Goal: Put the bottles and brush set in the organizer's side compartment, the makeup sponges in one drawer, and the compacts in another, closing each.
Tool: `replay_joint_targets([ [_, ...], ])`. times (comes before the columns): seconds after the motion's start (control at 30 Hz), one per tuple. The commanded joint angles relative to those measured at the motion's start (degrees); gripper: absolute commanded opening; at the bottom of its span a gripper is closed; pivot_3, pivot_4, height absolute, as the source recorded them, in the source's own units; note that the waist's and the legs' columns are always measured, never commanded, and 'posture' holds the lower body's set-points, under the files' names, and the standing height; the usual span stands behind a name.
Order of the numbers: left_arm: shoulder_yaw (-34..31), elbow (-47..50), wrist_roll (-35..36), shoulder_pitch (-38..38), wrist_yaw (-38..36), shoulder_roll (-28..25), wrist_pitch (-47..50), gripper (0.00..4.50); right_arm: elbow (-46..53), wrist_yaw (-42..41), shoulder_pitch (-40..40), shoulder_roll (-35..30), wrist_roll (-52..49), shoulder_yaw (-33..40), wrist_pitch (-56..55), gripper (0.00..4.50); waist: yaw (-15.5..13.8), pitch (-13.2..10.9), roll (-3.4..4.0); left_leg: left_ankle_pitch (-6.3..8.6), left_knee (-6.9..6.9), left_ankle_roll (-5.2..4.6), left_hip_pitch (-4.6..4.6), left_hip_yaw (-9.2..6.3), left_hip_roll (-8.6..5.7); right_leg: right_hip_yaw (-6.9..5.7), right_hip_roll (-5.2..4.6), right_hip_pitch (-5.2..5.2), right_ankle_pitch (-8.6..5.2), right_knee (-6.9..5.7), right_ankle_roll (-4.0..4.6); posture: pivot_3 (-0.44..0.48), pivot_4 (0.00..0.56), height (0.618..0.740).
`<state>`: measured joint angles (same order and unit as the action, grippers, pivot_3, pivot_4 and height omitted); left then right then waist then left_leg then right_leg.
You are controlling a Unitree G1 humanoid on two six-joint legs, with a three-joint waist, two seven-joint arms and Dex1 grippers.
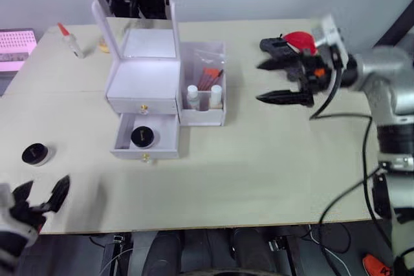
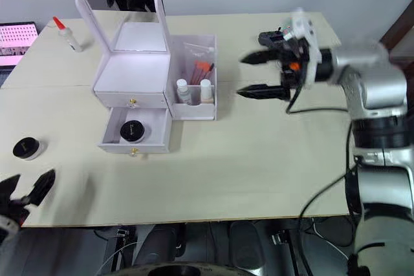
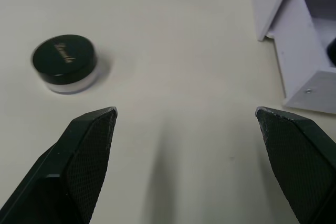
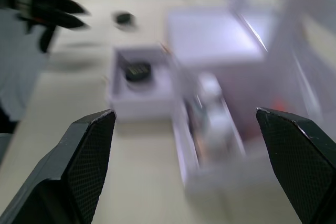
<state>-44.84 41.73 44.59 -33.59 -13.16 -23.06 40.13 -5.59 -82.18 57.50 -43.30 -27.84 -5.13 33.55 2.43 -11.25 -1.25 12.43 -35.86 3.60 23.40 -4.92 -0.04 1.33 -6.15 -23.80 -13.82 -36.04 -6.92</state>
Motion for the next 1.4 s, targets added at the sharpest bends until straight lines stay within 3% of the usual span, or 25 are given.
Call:
replay_joint_targets([
  [0.03, -0.98, 3.77, 6.06, 2.51, 9.44, -1.42, 7.56, 4.44, 0.43, -0.58, 4.40, 1.82, -1.22, -2.49, 5.45, 4.50, -0.11, -0.01, 0.02, 0.00, 0.00, 0.00, 0.01, 0.00, 0.00, 0.00, 0.00, 0.00, 0.00, 0.01, 0.01, 0.000, 0.150, 0.740],
  [0.17, -4.24, 1.89, 8.95, 7.22, 18.90, -2.05, 12.18, 4.44, -1.00, -3.59, 10.27, 5.21, -2.06, -4.05, 5.83, 4.50, -0.04, -0.05, 0.06, -0.01, -0.12, -0.01, 0.05, 0.01, -0.01, 0.02, 0.01, -0.02, 0.05, -0.03, 0.06, 0.000, 0.150, 0.740],
  [0.5, -4.26, -6.45, 2.78, 13.89, 22.87, -2.56, 9.55, 4.44, -3.36, -3.61, 12.82, 7.64, 0.07, -4.58, 2.95, 4.50, -0.21, -0.02, 0.01, -0.01, -0.08, 0.00, 0.03, 0.02, -0.01, 0.03, 0.05, -0.03, 0.07, -0.03, 0.09, 0.000, 0.150, 0.740],
  [0.9, -0.22, -29.70, -6.25, 28.54, 18.32, -10.13, 7.72, 4.44, -0.28, -0.74, 11.94, 5.72, 0.44, -3.78, 4.78, 4.50, 0.05, -0.02, 0.02, -0.01, 0.05, 0.00, 0.04, 0.03, 0.01, 0.05, 0.12, -0.15, 0.08, -0.04, 0.08, 0.000, 0.150, 0.740],
  [1.4, 4.77, -40.06, -13.50, 39.11, 16.27, -11.03, 7.13, 4.44, 1.68, 1.90, 11.07, 4.16, 0.47, -3.41, 5.10, 4.50, 0.02, -0.01, 0.00, -0.02, 0.20, 0.00, 0.04, 0.02, 0.03, 0.06, 0.15, -0.23, 0.18, -0.06, -0.09, 0.000, 0.150, 0.740],
])
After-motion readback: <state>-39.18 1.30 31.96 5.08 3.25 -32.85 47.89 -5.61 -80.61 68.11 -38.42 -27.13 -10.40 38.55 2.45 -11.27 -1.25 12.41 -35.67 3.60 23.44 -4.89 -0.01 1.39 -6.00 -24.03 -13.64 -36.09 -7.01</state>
